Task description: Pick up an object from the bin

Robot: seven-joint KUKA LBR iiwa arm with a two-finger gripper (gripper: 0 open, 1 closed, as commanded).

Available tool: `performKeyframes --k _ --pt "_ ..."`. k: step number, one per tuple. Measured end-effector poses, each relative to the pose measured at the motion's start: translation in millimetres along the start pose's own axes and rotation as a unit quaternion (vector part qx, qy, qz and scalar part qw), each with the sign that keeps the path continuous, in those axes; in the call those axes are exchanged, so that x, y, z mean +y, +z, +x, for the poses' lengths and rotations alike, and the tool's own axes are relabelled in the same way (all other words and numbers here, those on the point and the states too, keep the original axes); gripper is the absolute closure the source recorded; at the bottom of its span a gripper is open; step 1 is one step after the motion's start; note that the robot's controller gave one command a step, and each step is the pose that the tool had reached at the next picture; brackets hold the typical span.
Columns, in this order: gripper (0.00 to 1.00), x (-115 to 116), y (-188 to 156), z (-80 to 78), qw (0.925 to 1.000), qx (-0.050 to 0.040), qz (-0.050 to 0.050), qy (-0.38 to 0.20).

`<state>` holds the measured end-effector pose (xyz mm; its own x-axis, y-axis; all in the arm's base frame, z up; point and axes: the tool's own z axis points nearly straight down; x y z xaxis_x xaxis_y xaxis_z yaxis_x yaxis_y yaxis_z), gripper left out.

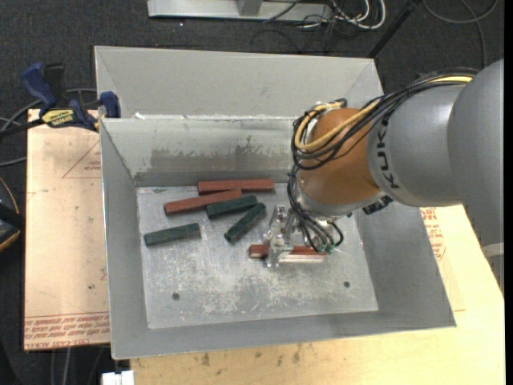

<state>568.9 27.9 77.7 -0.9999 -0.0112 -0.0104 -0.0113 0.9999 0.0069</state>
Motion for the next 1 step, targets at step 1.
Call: performKeyframes --k 1 --pt "1.0 -11.1 -192.0 7.5 1.0 0.0054 0.003 0.005"
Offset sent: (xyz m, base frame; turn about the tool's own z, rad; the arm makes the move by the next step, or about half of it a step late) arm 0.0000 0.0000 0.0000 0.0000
